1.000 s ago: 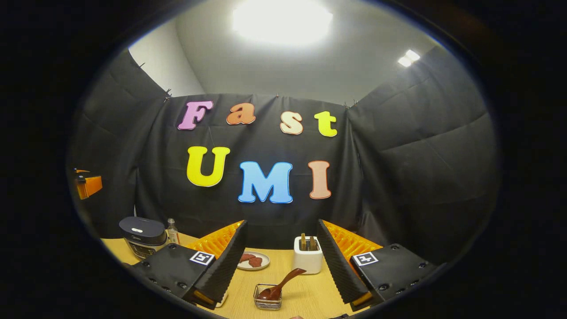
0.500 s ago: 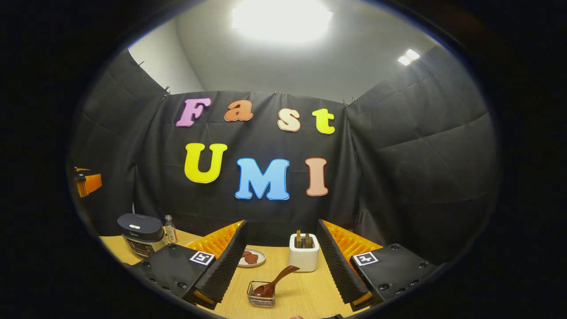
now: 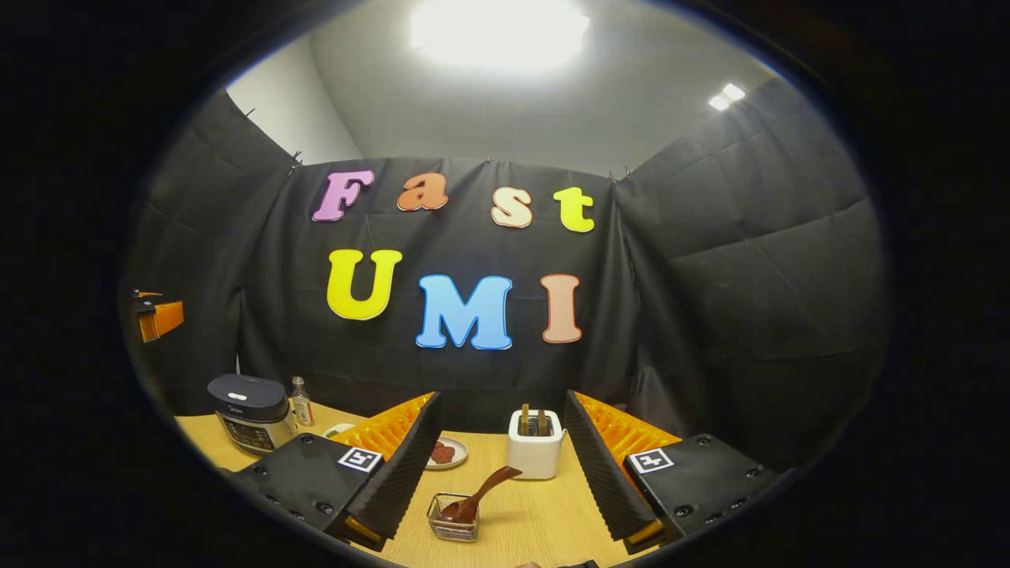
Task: Close the left gripper, press the button to open the rice cooker; take a wooden spoon from the chopstick holder with the right hand, scoop a spoonful of rice and pour it into the rice cooker, then put the wooden spoon back into the chopstick holder.
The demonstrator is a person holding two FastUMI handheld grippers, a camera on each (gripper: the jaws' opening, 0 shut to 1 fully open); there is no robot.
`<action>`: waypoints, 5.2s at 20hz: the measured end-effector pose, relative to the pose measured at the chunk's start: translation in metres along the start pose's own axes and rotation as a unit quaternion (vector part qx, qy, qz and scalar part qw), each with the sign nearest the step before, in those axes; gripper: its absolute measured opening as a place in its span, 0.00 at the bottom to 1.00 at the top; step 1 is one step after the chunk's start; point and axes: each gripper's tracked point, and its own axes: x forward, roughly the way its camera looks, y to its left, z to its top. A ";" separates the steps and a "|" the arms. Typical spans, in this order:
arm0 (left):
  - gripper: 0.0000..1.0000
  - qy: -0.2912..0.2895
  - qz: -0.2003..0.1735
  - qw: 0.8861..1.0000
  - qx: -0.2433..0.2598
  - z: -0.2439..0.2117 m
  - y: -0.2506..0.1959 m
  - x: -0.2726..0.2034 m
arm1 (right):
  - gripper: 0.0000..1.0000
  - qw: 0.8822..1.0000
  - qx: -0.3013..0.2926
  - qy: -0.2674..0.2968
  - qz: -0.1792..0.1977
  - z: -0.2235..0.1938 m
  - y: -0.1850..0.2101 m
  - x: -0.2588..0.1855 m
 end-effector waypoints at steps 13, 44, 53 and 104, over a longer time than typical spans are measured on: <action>0.91 0.000 0.026 1.000 0.016 0.014 -0.003 0.003 | 0.97 0.999 0.018 0.018 0.047 -0.020 -0.008 0.001; 0.04 0.169 -0.060 0.983 -0.029 -0.215 0.064 0.198 | 0.98 0.996 -0.034 0.046 -0.071 -0.032 0.065 0.036; 0.04 0.224 -0.063 0.972 -0.036 -0.280 0.061 0.193 | 0.98 0.994 -0.047 0.059 -0.081 -0.035 0.065 0.036; 0.73 0.024 0.090 0.995 0.026 0.001 0.129 0.001 | 0.31 0.886 0.277 0.371 -0.003 -0.281 0.045 0.142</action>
